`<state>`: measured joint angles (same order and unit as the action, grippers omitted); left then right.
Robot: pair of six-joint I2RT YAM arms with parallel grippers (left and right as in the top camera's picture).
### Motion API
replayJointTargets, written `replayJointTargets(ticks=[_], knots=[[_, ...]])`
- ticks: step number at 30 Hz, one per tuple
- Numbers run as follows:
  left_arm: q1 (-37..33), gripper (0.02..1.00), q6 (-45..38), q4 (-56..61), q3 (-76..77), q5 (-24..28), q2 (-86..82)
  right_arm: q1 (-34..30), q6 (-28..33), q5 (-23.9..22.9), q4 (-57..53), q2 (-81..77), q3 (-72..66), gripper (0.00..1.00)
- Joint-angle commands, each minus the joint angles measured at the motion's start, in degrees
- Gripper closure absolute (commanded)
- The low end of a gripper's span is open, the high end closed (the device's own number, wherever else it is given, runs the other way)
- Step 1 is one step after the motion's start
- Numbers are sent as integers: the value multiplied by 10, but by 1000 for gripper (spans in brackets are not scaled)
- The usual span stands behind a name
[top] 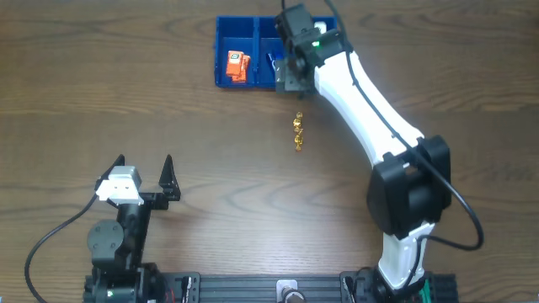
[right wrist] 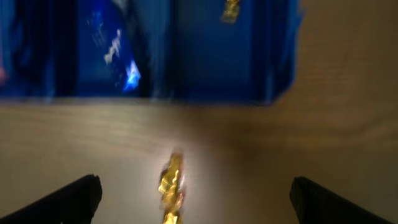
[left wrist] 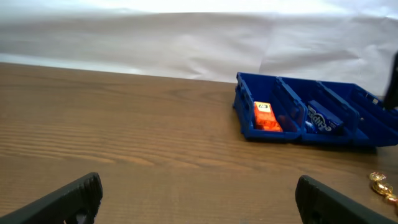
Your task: Sort Candies Into Trays
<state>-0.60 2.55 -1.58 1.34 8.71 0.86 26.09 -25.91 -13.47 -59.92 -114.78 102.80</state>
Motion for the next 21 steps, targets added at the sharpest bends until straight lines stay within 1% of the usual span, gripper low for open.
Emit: replayJointTargets(ticks=[1,4,9,13,19,21], knots=[[-1,20,-4,-20,-11,14,-4,24,-46,58,-62,16,-38,1],[-1,18,-4,-20,-11,14,-4,31,-71,61,-57,16,-104,1],[-1,20,-4,-20,-11,14,-4,50,-71,96,42,16,-212,1],[-1,23,-4,-20,-11,14,-4,52,-71,94,107,16,-257,1],[-1,20,-4,-20,-11,14,-4,52,-71,75,129,15,-267,1],[-1,20,-4,-20,-11,14,-4,50,-71,76,139,11,-267,1]])
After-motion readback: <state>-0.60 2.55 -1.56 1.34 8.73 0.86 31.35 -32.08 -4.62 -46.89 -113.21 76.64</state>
